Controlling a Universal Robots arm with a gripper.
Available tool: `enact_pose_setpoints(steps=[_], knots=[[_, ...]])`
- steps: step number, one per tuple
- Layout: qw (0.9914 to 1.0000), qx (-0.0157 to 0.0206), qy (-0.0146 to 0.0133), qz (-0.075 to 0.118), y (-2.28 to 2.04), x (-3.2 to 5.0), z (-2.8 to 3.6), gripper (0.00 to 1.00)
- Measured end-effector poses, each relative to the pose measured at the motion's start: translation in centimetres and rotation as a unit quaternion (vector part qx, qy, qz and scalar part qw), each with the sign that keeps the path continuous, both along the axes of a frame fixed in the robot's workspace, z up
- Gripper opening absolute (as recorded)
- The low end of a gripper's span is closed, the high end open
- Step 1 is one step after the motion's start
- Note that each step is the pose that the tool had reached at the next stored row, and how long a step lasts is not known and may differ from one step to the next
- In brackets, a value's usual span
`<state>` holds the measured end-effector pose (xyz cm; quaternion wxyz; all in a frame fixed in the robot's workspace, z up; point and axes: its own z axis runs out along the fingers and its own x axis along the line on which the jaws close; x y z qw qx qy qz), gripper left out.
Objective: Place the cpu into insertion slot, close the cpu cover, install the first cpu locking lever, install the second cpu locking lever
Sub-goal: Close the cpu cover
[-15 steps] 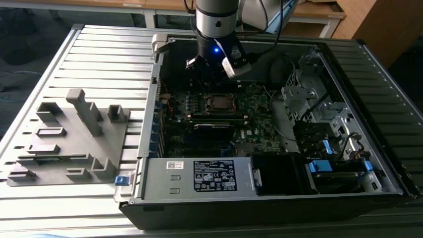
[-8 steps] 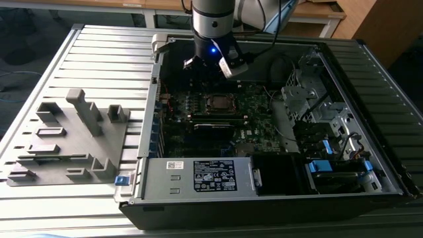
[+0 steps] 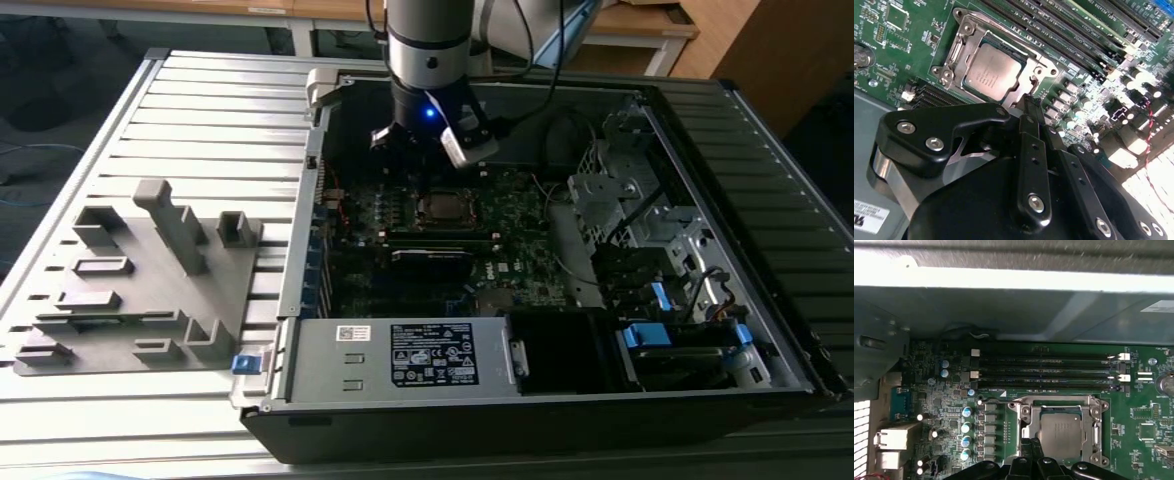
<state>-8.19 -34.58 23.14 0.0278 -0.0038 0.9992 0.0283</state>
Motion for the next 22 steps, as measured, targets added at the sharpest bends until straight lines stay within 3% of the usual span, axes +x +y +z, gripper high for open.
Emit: enact_pose_setpoints(steps=[9, 17, 22], knots=[[1.0, -0.0008, 0.0, 0.0, 0.0, 0.07, -0.82, 0.11], [1.0, -0.0011, 0.0, 0.0, 0.0, 0.24, -1.01, 0.11], [1.0, -0.0021, 0.0, 0.0, 0.0, 0.25, -1.81, 0.11]])
